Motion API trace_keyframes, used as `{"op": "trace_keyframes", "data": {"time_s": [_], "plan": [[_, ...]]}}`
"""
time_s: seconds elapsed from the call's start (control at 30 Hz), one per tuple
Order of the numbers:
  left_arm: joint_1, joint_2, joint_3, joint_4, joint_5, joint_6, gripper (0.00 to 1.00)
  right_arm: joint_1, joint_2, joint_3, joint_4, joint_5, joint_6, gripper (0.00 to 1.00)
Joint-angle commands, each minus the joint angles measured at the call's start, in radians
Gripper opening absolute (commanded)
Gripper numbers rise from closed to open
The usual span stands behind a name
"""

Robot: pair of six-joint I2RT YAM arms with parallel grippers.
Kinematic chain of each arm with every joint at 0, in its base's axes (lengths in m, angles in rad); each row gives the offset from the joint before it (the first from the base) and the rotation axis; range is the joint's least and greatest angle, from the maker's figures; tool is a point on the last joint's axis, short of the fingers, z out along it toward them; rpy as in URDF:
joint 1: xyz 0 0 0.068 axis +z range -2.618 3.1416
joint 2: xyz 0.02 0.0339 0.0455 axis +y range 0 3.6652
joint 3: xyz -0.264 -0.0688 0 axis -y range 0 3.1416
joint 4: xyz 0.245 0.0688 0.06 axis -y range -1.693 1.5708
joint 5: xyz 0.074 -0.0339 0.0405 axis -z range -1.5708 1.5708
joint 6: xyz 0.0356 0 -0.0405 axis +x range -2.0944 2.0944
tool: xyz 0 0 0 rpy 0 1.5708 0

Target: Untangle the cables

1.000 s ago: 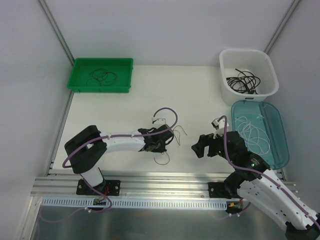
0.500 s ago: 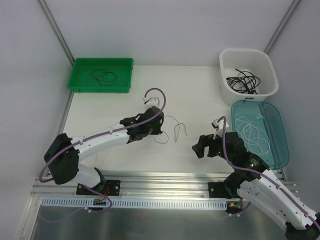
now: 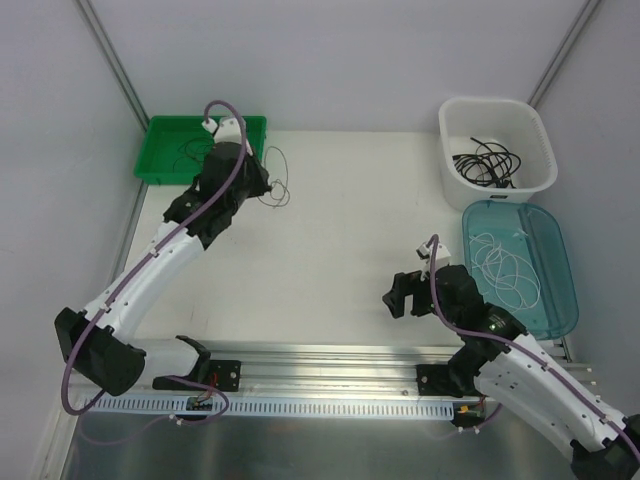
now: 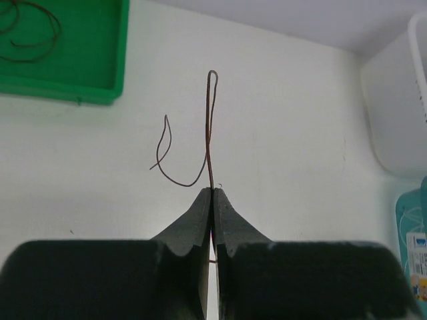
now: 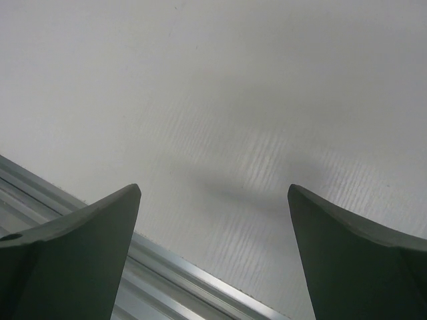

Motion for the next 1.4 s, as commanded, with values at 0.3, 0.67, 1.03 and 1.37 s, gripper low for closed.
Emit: {"op": "trace_keyframes", "data": {"time_s": [0.3, 0.67, 1.03, 1.37], "plan": [[0.312, 0.175, 0.394, 0.038, -0.004, 0.097, 0.0, 0.005, 0.154, -0.037, 0.141, -0.043, 0.004, 0.97], [0.496, 0.62, 0.73, 0.052, 0.013, -0.005, 0.0, 0.005, 0.22, -0.028, 0.138, -0.016, 0.006, 0.97], [0.605, 0.953, 0.884, 0.105, 0.105, -0.036, 0.61, 0.003, 0.294, 0.014, 0.09, 0.029, 0.003, 0.97], [0.611, 0.681, 0.585, 0.147, 0.157, -0.004, 0.99, 0.003, 0.274, 0.044, 0.066, 0.026, 0.029, 0.97]]}}
